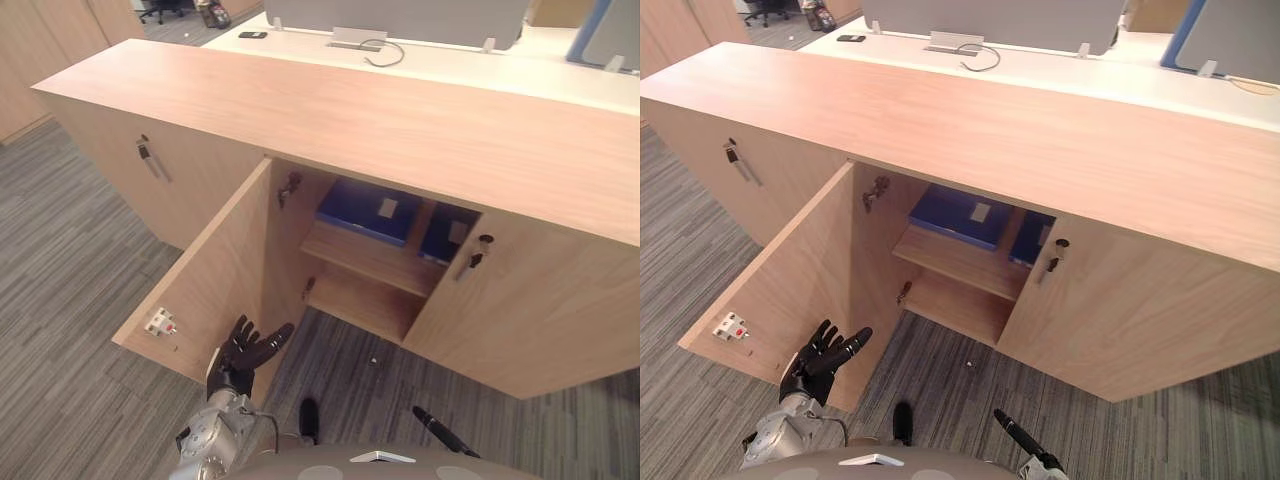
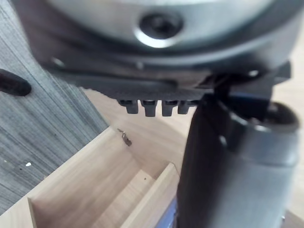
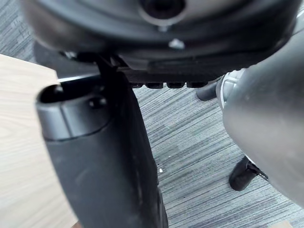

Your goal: Walk over to the cabinet, pick up the folder, carry it to the office cabinet, place the folder inside the office cabinet, then close the office cabinet door

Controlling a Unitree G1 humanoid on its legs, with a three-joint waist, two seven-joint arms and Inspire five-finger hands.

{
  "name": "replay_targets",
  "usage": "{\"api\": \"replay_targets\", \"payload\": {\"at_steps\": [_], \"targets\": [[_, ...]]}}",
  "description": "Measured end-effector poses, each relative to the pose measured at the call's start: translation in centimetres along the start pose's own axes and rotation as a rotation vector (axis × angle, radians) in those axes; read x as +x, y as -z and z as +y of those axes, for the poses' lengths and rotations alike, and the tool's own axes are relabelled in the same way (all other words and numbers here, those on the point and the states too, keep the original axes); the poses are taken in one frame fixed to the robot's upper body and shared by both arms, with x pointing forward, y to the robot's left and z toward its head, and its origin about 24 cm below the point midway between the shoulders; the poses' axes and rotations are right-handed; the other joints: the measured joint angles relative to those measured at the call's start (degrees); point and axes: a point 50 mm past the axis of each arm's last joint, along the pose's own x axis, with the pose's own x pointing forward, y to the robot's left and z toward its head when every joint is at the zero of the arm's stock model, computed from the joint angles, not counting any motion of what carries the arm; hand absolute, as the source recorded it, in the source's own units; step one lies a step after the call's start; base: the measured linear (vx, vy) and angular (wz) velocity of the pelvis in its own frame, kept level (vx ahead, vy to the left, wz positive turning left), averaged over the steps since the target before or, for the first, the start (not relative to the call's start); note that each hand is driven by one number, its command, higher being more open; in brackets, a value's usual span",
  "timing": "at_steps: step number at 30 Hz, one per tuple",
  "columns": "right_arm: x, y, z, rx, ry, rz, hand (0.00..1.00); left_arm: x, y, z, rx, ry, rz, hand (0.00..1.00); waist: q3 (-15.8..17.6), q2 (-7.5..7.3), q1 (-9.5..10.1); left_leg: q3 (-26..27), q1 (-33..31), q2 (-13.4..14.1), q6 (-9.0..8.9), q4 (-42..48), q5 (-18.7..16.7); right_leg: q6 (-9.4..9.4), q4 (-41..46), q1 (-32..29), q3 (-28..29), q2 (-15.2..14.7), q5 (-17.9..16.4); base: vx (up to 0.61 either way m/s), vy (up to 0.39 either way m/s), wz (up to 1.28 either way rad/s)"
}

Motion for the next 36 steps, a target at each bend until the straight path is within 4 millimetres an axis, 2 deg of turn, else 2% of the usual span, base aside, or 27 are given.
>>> {"api": "replay_targets", "payload": {"at_steps": [2, 3, 4, 6, 7, 8, 9, 10, 11, 12, 14, 16, 18, 19, 20, 21, 22, 23, 24, 25, 26, 27, 28, 29, 31, 32, 36], "targets": [[0.0, -0.1, 0.0, 0.005, 0.0, -0.009, 1.0, 0.0, 1.2, 0.2, 0.005, 0.004, 0.05, 1.0, 0.03, -0.32, -0.13, -1.91, -0.83, -1.18, 0.15, 0.03, 0.08, 1.29, 2.21, -0.35, -1.97, -0.94, -0.98, 0.08, 0.005, 0.59], [-0.1, 0.2, -0.3, 0.017, 0.013, -0.005, 1.0, -0.1, 1.9, 0.0, 0.009, 0.009, 0.079, 1.0, 0.28, -0.5, -0.25, -4.15, -1.29, -1.84, 0.59, 0.04, 0.01, 1.37, 6.38, -1.1, -1.82, -1.62, -2.24, 0.09, 0.006, 0.8], [-0.1, 0.2, -0.5, 0.019, 0.019, -0.005, 1.0, -0.2, 2.2, -0.1, 0.013, 0.015, 0.093, 1.0, 0.31, -0.22, -0.18, -5.22, -1.66, -1.82, 0.92, 0.06, 0.02, 1.21, 9.11, -2.19, -0.68, -1.83, -2.32, 0.09, 0.016, 0.88], [-0.1, 0.5, -0.4, 0.045, 0.023, -0.002, 1.0, -0.4, 2.6, -0.1, 0.047, 0.039, 0.115, 1.0, 0.59, -0.03, 0.03, -8.28, -1.63, -1.42, 0.86, 0.26, 1.01, -0.97, 16.17, -5.17, 6.86, -1.43, -2.49, 0.07, 0.009, 0.82], [-0.1, 0.9, 0.1, 0.075, 0.015, 0.006, 1.0, -0.7, 2.9, -0.1, 0.06, 0.05, 0.128, 1.0, 1.1, -0.59, 0.29, -10.05, -1.87, -1.4, 0.55, 0.25, 1.11, -3.23, 14.71, -5.24, 10.17, -0.52, -4.27, 0.05, -0.046, 0.81], [-0.1, 1.3, 0.7, 0.106, 0.005, 0.017, 1.0, -1.0, 3.2, 0.5, 0.065, 0.037, 0.136, 1.0, 1.2, -2.37, 0.62, -11.48, -2.29, -1.79, 0.21, 0.31, 1.36, -3.66, 9.43, -4.89, 11.07, 0.03, -4.28, 0.02, -0.057, 0.7], [-0.1, 1.5, 0.9, 0.109, 0.001, 0.022, 1.0, -1.2, 3.3, 0.7, 0.067, 0.038, 0.144, 1.0, 1.28, -2.88, 0.76, -12.0, -2.48, -2.0, 0.02, 0.32, 1.49, -3.72, 7.87, -5.07, 11.19, 0.18, -4.15, -0.04, -0.08, 0.64], [-0.1, 1.6, 1.1, 0.114, -0.003, 0.021, 1.0, -1.5, 4.0, 0.8, 0.065, 0.049, 0.168, 1.0, 1.42, -3.07, 0.77, -13.54, -2.73, -2.42, -0.46, 0.34, 1.84, -2.75, 6.8, -5.15, 10.81, 0.49, -4.32, -0.07, -0.072, 0.51], [-0.1, 1.5, 1.1, 0.117, -0.002, 0.012, 1.0, -1.5, 4.1, 0.7, 0.063, 0.057, 0.168, 1.0, 1.45, -2.85, 0.86, -14.27, -2.81, -2.51, -0.73, 0.35, 1.99, -2.39, 6.56, -4.74, 10.47, 0.7, -4.46, -0.09, -0.112, 0.6], [-0.1, 1.2, 0.9, 0.121, 0.007, 0.004, 1.0, -1.5, 4.1, 0.5, 0.057, 0.079, 0.162, 1.0, 1.58, -2.61, 1.74, -15.12, -2.71, -2.44, -1.16, 0.34, 2.14, -1.58, 6.0, -3.92, 9.2, 1.04, -4.87, -0.1, -0.125, 0.45], [-0.1, 0.9, 0.6, 0.137, 0.02, -0.01, 1.0, -1.5, 4.2, -0.1, 0.046, 0.114, 0.154, 1.0, 2.44, -1.33, 2.61, -15.74, -2.86, -1.43, -1.21, 0.33, 2.17, -1.28, 5.83, -3.24, 7.2, 1.89, -4.64, -0.13, -0.118, 0.39], [0.0, 0.3, 0.7, 0.161, 0.029, -0.031, 1.0, -1.6, 4.4, -0.5, 0.064, 0.146, 0.167, 1.0, 2.45, -0.43, 2.6, -14.1, -3.76, -0.28, -1.31, 0.37, 2.24, -1.41, 5.85, -3.04, 4.91, 2.58, -4.29, -0.12, -0.097, 0.51], [0.0, 0.1, 0.8, 0.184, 0.033, -0.039, 1.0, -1.3, 4.5, -1.3, 0.108, 0.205, 0.196, 1.0, 2.73, -0.44, 1.62, -8.68, -6.28, 1.0, -0.72, 3.57, 1.64, -1.4, 5.99, -2.66, 1.46, 2.7, -4.27, -0.07, -0.067, 0.77], [0.1, -0.3, 0.9, 0.199, 0.038, -0.046, 1.0, -1.0, 4.4, -2.1, 0.13, 0.249, 0.2, 1.0, 3.57, -0.49, 1.39, -4.1, -8.6, 2.03, -0.45, 8.47, -0.03, -1.41, 6.11, -2.08, -0.3, 2.61, -4.27, -0.02, 0.002, 0.77], [0.2, -1.0, 1.5, 0.218, 0.036, -0.06, 1.0, -0.8, 4.4, -3.3, 0.138, 0.307, 0.204, 1.0, 4.2, -0.72, 1.45, 1.99, -12.08, 3.61, 0.75, 16.75, -3.92, -1.46, 6.48, -1.93, -1.91, 2.0, -4.31, -0.01, 0.013, 0.57], [0.2, -1.1, 1.6, 0.219, 0.034, -0.063, 1.0, -0.8, 4.5, -3.5, 0.139, 0.315, 0.204, 1.0, 4.27, -0.77, 1.45, 2.88, -12.55, 3.83, 0.99, 18.28, -4.74, -1.46, 6.62, -1.92, -2.08, 1.83, -4.31, 0.03, 0.069, 0.24], [0.3, -1.6, 1.8, 0.224, 0.027, -0.076, 1.0, -0.8, 4.4, -3.8, 0.139, 0.335, 0.205, 1.0, 4.63, -0.5, 1.53, 5.33, -13.96, 4.77, 1.62, 23.37, -8.31, -1.42, 7.43, -1.81, -2.42, 1.43, -4.4, 0.06, 0.104, -0.04], [0.3, -2.1, 2.1, 0.222, 0.018, -0.087, 1.0, -0.7, 4.3, -3.8, 0.138, 0.342, 0.202, 1.0, 5.15, -0.11, 1.72, 5.93, -14.03, 4.97, 2.28, 24.55, -9.13, -1.19, 8.04, -1.42, -2.4, 1.44, -4.6, 0.06, 0.116, 0.02], [0.4, -2.9, 2.9, 0.219, -0.003, -0.103, 1.0, -0.7, 4.2, -3.9, 0.143, 0.347, 0.2, 1.0, 5.25, 0.27, 1.38, 5.22, -13.95, 3.52, 2.68, 24.02, -9.09, -1.0, 7.93, -1.4, -2.14, 1.02, -5.33, 0.04, 0.112, 0.31], [0.4, -3.1, 3.3, 0.218, -0.013, -0.107, 1.0, -0.3, 4.1, -3.8, 0.152, 0.342, 0.202, 1.0, 5.25, 0.25, 1.24, 4.12, -13.66, 1.37, 3.61, 20.36, -7.27, -1.84, 7.46, -2.05, -2.45, 0.42, -5.81, -0.01, 0.097, 0.54], [0.4, -3.2, 3.5, 0.216, -0.02, -0.11, 1.0, -0.2, 4.1, -3.7, 0.158, 0.34, 0.208, 1.0, 5.24, 0.41, 1.09, 3.28, -13.28, 0.28, 3.63, 17.55, -6.15, -1.99, 7.06, -2.57, -2.3, 0.5, -5.89, -0.06, 0.11, 0.92], [0.4, -3.5, 4.0, 0.216, -0.033, -0.112, 1.0, 0.1, 4.2, -3.4, 0.172, 0.332, 0.222, 1.0, 5.52, 0.6, 0.05, 2.86, -11.74, -1.5, 3.2, 11.19, -5.3, -2.2, 5.32, -2.9, -1.53, 1.06, -5.91, -0.08, 0.114, 1.18], [0.4, -3.1, 4.5, 0.219, -0.042, -0.102, 1.0, 0.4, 3.9, -3.1, 0.186, 0.324, 0.22, 1.0, 6.28, -0.98, -0.96, 5.78, -11.95, -2.36, 3.96, 13.32, -6.65, -2.63, 4.07, -2.72, -1.76, -0.48, -4.71, -0.05, 0.074, 1.0], [0.4, -3.2, 4.7, 0.217, -0.048, -0.1, 1.0, 0.4, 3.9, -3.0, 0.187, 0.32, 0.218, 1.0, 6.21, 0.15, -0.4, 5.69, -11.17, -1.49, 4.46, 16.15, -8.91, -2.15, 5.27, -2.41, -2.04, -0.47, -4.83, 0.02, 0.044, 0.49], [0.3, -2.8, 5.1, 0.209, -0.059, -0.094, 1.0, 0.3, 4.1, -2.7, 0.194, 0.315, 0.232, 1.0, 6.31, -0.18, 0.11, 5.44, -6.53, -3.3, 4.53, 8.54, -5.66, -2.27, 5.49, -1.76, -0.77, -1.48, -3.45, 0.04, 0.029, -0.08], [0.3, -2.8, 5.2, 0.196, -0.069, -0.099, 1.0, 0.2, 4.4, -2.3, 0.197, 0.302, 0.248, 1.0, 6.02, 0.29, -0.1, 4.68, -3.25, -3.72, 4.27, 2.15, -2.84, -2.26, 5.4, -1.65, -0.38, -1.18, -1.92, 0.02, 0.068, -0.01], [0.3, -2.6, 5.7, 0.174, -0.079, -0.098, 1.0, 0.3, 4.4, -2.0, 0.202, 0.285, 0.253, 1.0, 5.8, -0.08, -1.03, 3.25, -2.36, -3.63, 4.39, 0.03, -1.71, -3.22, 3.56, -1.62, 0.91, -0.42, -1.59, -0.01, 0.014, 0.14]]}}
